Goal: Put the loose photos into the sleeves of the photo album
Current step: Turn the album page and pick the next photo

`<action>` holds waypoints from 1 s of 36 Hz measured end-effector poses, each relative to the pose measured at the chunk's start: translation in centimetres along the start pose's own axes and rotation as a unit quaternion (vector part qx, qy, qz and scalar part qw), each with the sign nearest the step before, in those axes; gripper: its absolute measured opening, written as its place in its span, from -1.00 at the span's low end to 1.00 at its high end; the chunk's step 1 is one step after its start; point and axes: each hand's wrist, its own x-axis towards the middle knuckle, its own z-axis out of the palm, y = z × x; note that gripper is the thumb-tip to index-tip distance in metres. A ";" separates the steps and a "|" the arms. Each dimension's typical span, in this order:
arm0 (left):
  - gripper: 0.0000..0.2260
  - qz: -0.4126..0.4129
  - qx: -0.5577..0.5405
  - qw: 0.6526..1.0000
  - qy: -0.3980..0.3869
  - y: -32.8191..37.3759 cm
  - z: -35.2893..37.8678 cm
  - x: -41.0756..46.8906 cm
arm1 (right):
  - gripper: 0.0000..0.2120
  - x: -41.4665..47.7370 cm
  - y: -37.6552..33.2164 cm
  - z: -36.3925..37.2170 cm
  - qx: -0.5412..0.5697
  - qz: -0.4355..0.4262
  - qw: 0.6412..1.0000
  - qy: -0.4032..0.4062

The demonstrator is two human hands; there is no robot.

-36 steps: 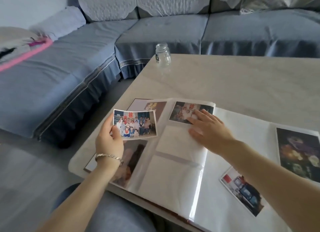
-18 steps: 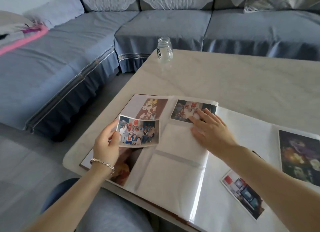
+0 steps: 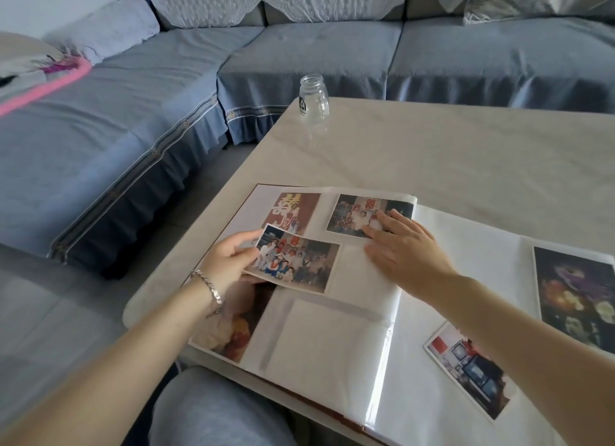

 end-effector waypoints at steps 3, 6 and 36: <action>-0.71 -0.032 -0.057 0.997 -0.031 0.6 1.5 -0.3 | -0.61 0.3 0.1 -1.2 0.019 0.010 1.000 -0.007; -0.74 -0.050 -0.086 0.994 -0.047 1.2 2.8 -0.7 | -0.64 0.9 0.6 -2.3 0.058 0.023 0.998 -0.001; -0.70 -0.015 0.123 0.992 0.036 3.4 5.3 -2.6 | -0.66 1.2 1.8 -1.7 0.072 0.014 0.997 -0.009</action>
